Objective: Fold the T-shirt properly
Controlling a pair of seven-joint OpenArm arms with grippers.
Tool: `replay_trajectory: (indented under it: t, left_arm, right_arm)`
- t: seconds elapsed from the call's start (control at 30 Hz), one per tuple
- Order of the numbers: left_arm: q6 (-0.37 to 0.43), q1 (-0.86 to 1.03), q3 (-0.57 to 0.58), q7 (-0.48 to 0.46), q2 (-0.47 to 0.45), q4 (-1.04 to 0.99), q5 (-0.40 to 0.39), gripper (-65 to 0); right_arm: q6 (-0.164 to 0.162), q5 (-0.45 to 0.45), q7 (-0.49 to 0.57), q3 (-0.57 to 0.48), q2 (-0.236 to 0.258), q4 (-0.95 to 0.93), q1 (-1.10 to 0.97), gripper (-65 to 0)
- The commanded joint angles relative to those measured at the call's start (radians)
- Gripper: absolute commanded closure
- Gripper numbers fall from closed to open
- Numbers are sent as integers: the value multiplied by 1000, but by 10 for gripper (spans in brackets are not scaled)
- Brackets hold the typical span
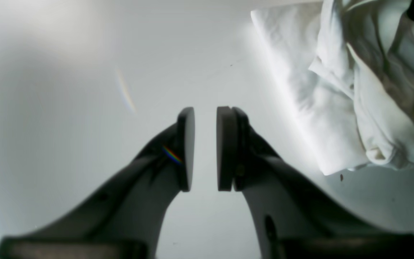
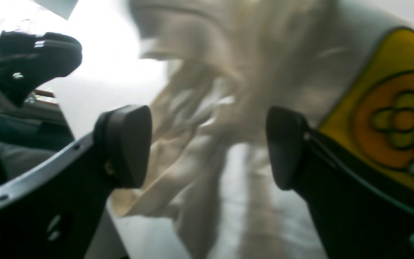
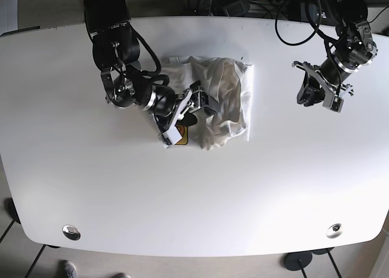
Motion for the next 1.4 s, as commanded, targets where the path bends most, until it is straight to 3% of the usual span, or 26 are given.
replay_trajectory:
  t: [0.03,0.13,0.23,0.37,0.6,0.77,0.93,1.07,1.17,1.4]
  left_arm:
    - [-1,-7,-11,-27,-14,19,-20,-93]
    - [-1,5,-11,-27,-14,19,-20,-93]
    - [-1,7,-11,-27,-14,21,-20,-93]
    - [-1,7,-6,-27,-16,70,-20,-93]
    - [-1,1,5,-27,-19,82,-20,-93]
    - [-1,1,-3,-27,-39,76,-20,-93]
    - [-1,1,-4,-27,-42,74,-20,-93]
    - [-1,1,-4,-27,-43,76,-20,-93]
    - [-1,1,-4,-27,-58,80,-20,-93]
    - [-1,1,-4,-29,-65,83,-21,-93]
  right_arm:
    - [18,37,54,-49,-32,-28,59,-472]
    - [10,45,94,-155,-87,-73,127,-472]
    - [10,37,94,-170,-162,-79,151,-472]
    - [10,46,93,-168,-169,-34,150,-472]
    - [10,46,91,-168,11,220,-43,-472]
    - [10,40,94,-168,105,271,-172,-472]
    - [10,16,93,-175,128,262,-247,-472]
    - [10,-38,90,-217,117,234,-209,-472]
    - [10,-35,76,-362,95,93,-71,-472]
    - [18,-39,68,-530,-17,-16,82,-472]
